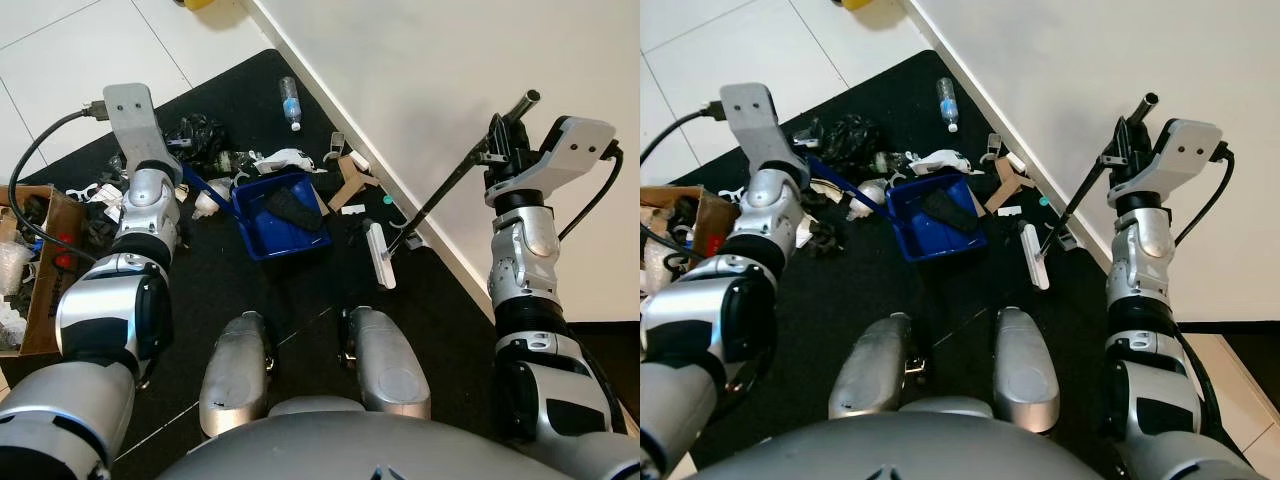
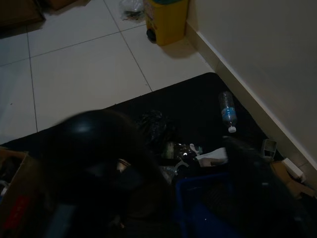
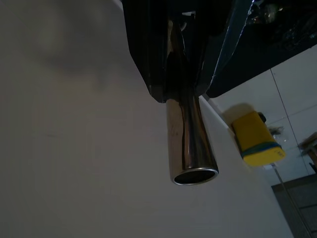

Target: Sweep floor

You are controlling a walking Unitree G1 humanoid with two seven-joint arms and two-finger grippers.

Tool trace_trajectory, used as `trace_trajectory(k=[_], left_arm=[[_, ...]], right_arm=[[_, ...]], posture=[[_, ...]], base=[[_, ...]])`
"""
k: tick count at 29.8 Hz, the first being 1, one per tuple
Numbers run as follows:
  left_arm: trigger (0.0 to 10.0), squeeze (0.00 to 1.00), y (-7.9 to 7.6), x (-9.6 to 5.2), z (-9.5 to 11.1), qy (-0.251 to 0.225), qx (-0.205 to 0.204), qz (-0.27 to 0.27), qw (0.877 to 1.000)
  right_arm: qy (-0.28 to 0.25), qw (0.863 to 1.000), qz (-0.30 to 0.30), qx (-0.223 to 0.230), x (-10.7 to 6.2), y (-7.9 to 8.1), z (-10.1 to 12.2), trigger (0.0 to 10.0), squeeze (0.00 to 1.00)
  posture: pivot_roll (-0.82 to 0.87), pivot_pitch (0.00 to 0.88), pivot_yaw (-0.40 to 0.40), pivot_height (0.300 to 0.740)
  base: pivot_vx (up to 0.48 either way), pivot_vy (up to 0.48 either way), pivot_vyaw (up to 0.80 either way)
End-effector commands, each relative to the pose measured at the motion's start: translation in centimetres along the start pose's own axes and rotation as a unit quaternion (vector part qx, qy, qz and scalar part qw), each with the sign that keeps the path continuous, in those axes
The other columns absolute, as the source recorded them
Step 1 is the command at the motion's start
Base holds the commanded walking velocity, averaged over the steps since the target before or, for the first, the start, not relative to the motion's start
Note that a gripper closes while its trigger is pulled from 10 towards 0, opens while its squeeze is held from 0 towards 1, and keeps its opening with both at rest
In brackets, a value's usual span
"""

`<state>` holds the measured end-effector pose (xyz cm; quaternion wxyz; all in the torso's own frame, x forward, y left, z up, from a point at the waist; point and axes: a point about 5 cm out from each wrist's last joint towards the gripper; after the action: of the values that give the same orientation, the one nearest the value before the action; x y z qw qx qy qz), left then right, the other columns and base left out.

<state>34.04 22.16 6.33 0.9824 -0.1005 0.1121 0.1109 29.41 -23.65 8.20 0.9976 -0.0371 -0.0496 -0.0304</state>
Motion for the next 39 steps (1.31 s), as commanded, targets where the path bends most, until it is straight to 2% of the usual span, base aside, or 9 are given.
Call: trace_trajectory(k=[1, 10, 16, 18, 19, 24, 28, 35, 39], left_arm=[[0.0, 0.00, 0.8, -0.1, -0.4, 0.014, 0.003, 0.018, 1.000], [0.0, 0.00, 1.1, -0.2, -0.6, 0.017, -0.009, 0.045, 0.999], [0.0, 0.00, 1.0, -0.4, -1.3, 0.019, -0.058, 0.074, 0.995], [0.0, 0.00, 1.0, -0.4, -1.3, 0.019, -0.058, 0.074, 0.995], [10.0, 0.00, 0.6, -0.5, -1.5, 0.019, -0.080, 0.075, 0.994], [10.0, 0.00, -0.5, -0.4, -1.1, -0.002, -0.097, 0.050, 0.994], [10.0, 0.00, -1.6, 0.1, 1.7, -0.061, -0.056, -0.042, 0.996], [10.0, 0.00, -0.7, 0.4, 3.6, -0.073, -0.052, -0.064, 0.994], [10.0, 0.00, -0.1, 0.1, 4.3, -0.061, -0.008, -0.104, 0.993]], right_arm=[[-0.005, 1.000, -0.002, -0.005, -0.2, -0.4, 0.3, 10.0, 0.00], [-0.002, 1.000, -0.002, -0.008, -0.3, -0.7, 0.4, 10.0, 0.00], [0.000, 1.000, -0.003, -0.006, -0.2, -0.6, 0.3, 10.0, 0.00], [0.000, 1.000, -0.003, -0.006, -0.2, -0.6, 0.3, 10.0, 0.00], [0.000, 1.000, -0.003, -0.005, -0.2, -0.5, 0.3, 10.0, 0.00], [-0.007, 1.000, -0.008, -0.003, 0.0, -0.5, 0.7, 10.0, 0.00], [-0.040, 0.999, -0.003, 0.000, 0.8, -0.1, 2.3, 10.0, 0.00], [-0.051, 0.999, -0.002, 0.002, 1.3, 0.0, 3.0, 10.0, 0.00], [-0.051, 0.999, -0.006, 0.002, 1.4, -0.3, 3.0, 10.0, 0.00]], posture=[[-0.06, 0.137, -0.040, 0.740], [-0.06, 0.133, -0.040, 0.740], [-0.05, 0.126, -0.033, 0.740], [-0.05, 0.126, -0.033, 0.740], [-0.04, 0.118, -0.025, 0.740], [-0.03, 0.111, -0.019, 0.740], [-0.01, 0.102, -0.009, 0.740], [0.01, 0.090, -0.001, 0.740], [0.02, 0.086, 0.001, 0.740]], base=[[0.000, 0.000, 0.00], [0.000, 0.000, 0.00], [0.000, 0.000, 0.00], [0.000, 0.000, 0.00], [0.000, 0.000, 0.00], [0.000, 0.000, 0.00], [0.000, 0.000, 0.00], [0.000, 0.000, 0.00], [0.000, 0.000, 0.00]])
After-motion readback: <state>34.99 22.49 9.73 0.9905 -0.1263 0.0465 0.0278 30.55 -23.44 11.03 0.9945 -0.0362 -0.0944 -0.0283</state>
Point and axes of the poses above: a point about 5 cm out from each wrist's last joint towards the gripper, its own x axis pointing out of the wrist towards the gripper, its own z axis along the axis of the wrist's last joint, y = z × x, and after that the axes turned 12 degrees about -x, right-handed
